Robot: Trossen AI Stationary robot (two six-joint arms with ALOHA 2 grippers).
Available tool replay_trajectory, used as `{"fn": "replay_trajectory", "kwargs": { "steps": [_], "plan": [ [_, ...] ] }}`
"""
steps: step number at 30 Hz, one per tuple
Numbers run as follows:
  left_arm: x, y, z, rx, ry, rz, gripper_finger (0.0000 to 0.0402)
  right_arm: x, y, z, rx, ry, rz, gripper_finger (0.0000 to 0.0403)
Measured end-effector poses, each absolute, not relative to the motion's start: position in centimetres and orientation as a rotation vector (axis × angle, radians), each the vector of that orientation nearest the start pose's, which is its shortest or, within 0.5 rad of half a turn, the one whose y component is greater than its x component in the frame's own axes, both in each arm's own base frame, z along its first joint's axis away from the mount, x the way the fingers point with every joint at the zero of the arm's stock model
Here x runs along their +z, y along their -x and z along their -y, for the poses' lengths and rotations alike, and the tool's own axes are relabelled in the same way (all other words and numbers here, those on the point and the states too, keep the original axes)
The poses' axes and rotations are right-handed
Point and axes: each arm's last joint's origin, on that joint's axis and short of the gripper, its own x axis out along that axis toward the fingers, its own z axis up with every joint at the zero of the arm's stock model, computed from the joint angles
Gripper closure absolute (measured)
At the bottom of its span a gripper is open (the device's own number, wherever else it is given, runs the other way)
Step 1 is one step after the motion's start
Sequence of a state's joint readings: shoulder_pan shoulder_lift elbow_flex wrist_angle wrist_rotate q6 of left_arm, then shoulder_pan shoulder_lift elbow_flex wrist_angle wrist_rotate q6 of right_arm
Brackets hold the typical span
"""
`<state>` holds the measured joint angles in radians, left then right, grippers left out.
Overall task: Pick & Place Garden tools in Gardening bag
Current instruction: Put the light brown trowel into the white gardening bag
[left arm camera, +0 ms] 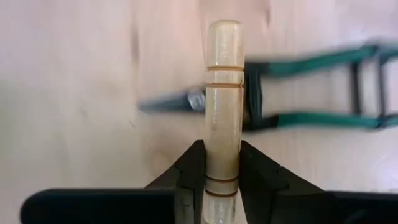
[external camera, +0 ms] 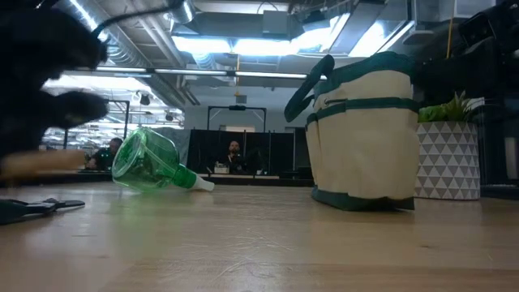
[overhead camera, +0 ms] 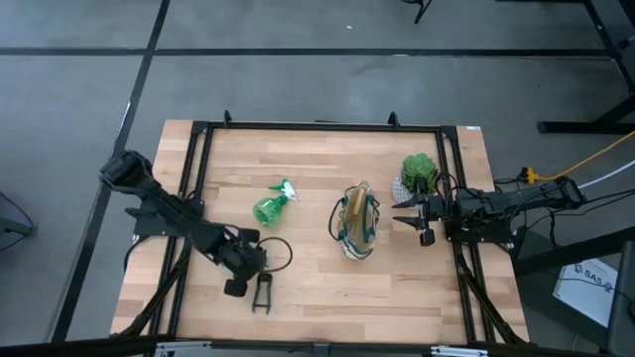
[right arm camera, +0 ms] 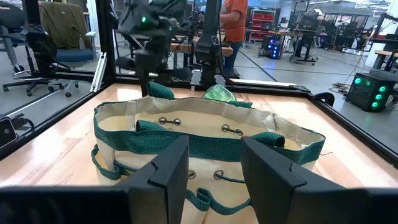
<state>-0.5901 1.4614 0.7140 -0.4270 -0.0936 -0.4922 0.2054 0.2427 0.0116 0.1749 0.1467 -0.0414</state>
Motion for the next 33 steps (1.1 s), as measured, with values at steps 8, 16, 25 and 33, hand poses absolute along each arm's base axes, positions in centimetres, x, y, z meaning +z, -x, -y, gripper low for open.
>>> {"fn": "replay_trajectory", "kwargs": {
  "steps": [8, 16, 25, 33],
  "plan": [
    [19.9, -21.1, 11.2, -0.065, -0.042, -0.895, 0.0338, 16.4, -11.1, -1.9, 0.059, 0.051, -0.054, 0.0256],
    [24.1, -22.6, 9.6, -0.069, -0.093, -0.53, 0.0338, 16.4, -11.1, -1.9, 0.06, 0.051, -0.056, 0.0256],
    [26.6, -23.6, 8.1, -0.026, -0.115, -0.306, 0.0338, 16.3, -11.1, -1.9, 0.06, 0.053, -0.065, 0.0256],
    [27.8, -24.6, 6.0, 0.065, -0.161, -0.189, 0.0338, 16.2, -11.1, -1.9, 0.06, 0.054, -0.069, 0.0256]
  ]
}}
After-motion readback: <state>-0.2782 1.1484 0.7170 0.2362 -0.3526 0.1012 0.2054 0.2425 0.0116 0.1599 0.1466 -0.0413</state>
